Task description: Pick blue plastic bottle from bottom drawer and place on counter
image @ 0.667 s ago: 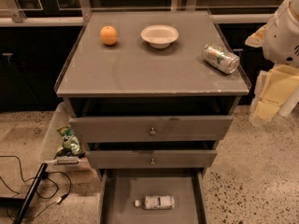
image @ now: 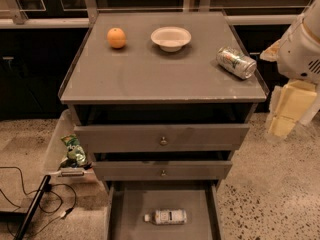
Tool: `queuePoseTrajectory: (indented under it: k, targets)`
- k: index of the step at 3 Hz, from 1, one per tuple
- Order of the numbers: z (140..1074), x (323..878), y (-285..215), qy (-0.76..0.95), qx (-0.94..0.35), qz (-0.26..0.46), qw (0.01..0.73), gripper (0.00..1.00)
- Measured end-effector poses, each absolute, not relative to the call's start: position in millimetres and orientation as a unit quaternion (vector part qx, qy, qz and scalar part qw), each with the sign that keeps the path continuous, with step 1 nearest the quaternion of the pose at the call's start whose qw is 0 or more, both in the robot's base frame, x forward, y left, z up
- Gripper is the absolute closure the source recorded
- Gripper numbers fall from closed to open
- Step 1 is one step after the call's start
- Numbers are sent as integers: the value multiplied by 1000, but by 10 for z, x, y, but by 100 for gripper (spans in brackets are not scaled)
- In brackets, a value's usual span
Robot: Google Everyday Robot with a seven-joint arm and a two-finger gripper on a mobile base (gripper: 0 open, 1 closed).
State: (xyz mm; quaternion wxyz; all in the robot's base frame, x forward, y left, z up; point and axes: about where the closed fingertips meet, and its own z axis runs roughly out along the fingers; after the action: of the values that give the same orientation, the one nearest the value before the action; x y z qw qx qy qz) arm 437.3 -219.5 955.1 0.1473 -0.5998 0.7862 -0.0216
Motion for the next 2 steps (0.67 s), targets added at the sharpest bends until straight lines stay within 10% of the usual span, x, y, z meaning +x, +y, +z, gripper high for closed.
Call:
queuePoseTrajectory:
  k: [2]
  targets:
    - [8447,4070,-2078,793,-596,16,125,0]
